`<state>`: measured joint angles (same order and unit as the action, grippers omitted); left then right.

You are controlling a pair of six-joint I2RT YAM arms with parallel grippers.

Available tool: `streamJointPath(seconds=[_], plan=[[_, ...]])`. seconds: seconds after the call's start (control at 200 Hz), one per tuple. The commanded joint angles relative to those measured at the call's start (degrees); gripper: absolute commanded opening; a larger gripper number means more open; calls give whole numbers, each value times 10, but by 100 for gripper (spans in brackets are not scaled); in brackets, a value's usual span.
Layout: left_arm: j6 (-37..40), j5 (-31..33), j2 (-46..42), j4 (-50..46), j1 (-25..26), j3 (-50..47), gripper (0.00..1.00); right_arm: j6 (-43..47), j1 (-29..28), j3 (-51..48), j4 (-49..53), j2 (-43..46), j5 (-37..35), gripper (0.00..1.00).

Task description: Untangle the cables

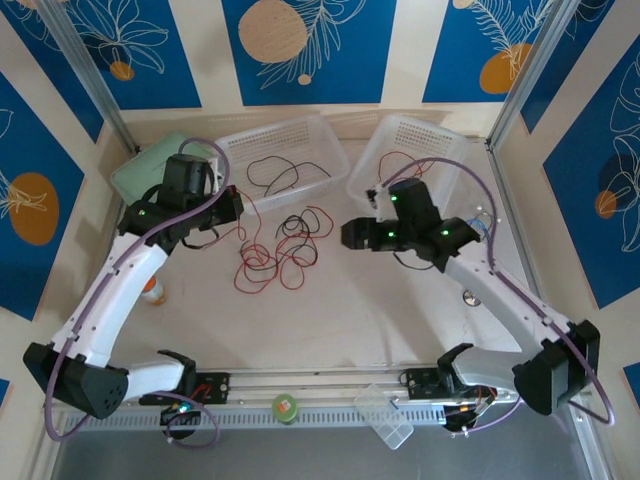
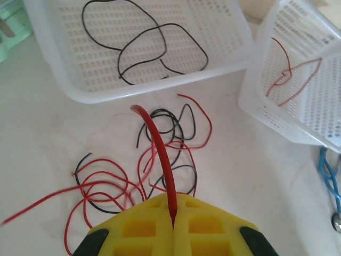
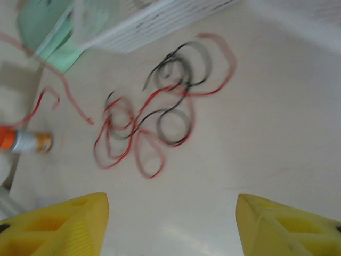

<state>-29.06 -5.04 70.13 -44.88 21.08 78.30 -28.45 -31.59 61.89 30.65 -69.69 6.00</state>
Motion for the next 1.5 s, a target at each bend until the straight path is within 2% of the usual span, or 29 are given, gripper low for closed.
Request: streamJointPath(seconds=[0.0, 0.25, 0.37, 0.555, 1.045, 1.216, 1.366, 1.496], plan=[[36, -49, -12, -56, 5, 43, 0, 22, -48, -12, -100, -31, 54, 65], [39, -96, -14, -70, 8, 95, 0, 13, -121, -7, -283, -135, 44, 67], [36, -110, -15, -65, 11, 103, 0, -11, -144, 11, -336, -181, 8, 67], [28, -120, -21, -57, 12, 105, 0, -37, -164, 39, -363, -230, -40, 67], [24, -123, -23, -53, 12, 120, 0, -37, -200, 105, -360, -302, -21, 64], [20, -125, -26, -49, 12, 119, 0, -42, -200, 121, -354, -318, -24, 57], [19, -123, -29, -50, 12, 120, 0, -39, -201, 128, -347, -323, -34, 39], [16, -123, -32, -50, 13, 124, 0, -41, -199, 132, -351, -327, -30, 37]])
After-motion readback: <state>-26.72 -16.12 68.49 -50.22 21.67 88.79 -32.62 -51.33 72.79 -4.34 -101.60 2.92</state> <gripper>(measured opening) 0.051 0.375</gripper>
